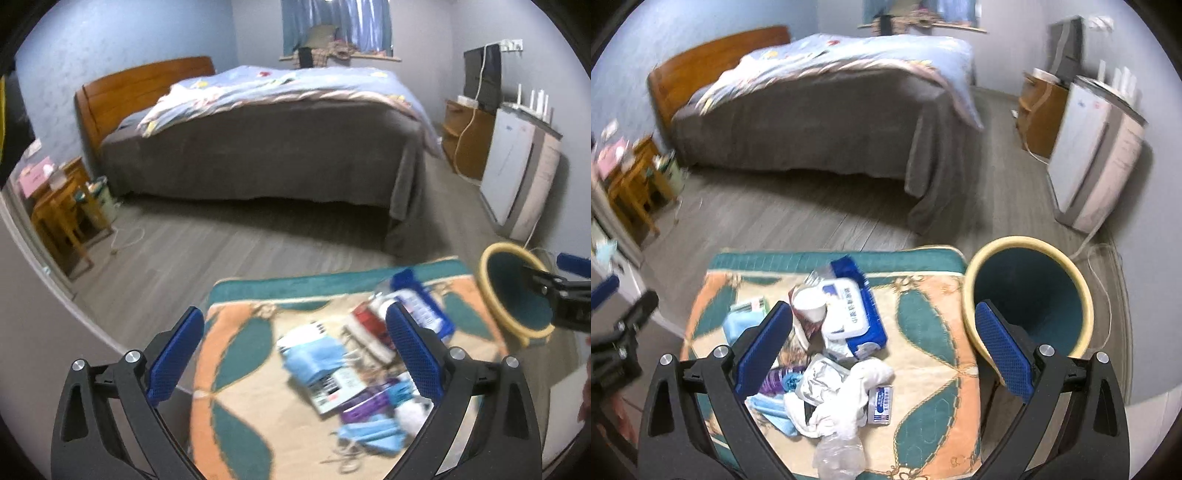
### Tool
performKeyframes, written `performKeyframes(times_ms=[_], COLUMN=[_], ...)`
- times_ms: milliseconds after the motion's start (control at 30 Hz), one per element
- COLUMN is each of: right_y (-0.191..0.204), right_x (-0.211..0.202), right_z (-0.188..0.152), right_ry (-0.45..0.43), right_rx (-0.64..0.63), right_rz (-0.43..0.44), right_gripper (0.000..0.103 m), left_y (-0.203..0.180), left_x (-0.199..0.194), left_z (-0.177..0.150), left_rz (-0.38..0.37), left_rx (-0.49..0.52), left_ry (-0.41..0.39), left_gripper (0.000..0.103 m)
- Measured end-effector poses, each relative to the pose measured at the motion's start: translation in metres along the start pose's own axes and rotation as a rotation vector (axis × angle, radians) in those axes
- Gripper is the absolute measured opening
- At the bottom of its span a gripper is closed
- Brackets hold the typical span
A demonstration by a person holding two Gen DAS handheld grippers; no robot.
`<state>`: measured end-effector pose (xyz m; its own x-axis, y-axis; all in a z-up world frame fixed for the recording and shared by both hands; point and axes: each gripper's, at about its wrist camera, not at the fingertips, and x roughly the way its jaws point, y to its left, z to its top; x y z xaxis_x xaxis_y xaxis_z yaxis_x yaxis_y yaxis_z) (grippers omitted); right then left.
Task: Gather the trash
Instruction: 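Grasp the blue face mask with the left tool while the right tool grasps the red-white paper cup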
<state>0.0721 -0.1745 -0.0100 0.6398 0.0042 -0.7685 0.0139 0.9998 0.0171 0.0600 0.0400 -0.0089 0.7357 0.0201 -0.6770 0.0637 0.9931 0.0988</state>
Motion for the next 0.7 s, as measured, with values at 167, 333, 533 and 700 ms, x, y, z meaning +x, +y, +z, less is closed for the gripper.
performKeyframes(times_ms=[167,333,533,700], right_y=[0.02,0.039,0.068,0.089], right_x=[0.027,0.056,0.099,0.124], right_z=[-0.007,-0.005,-0.007,-0.012], right_ry=[0.018,0.046,0.093,0.111], right_rx=[-0.088,-0.129,-0.224,-0.317], right_rz=[-0.049,-0.003,-0.011,-0.02], right_gripper=[0.097,0.097,0.097,0.097], left_y=[0.015,0.015,0.014,0.021], left_x=[0.028,0.057,0.087,0.108], left_z=[-0.017,-0.029,-0.038,-0.047], left_rz=[0.048,0.051,0.025,0.012], left_rx=[0.06,0.094,0.063,0.035], left_ry=[0.052,0.1,0.163,0.208], left_gripper=[0.098,0.098,0.098,0.098])
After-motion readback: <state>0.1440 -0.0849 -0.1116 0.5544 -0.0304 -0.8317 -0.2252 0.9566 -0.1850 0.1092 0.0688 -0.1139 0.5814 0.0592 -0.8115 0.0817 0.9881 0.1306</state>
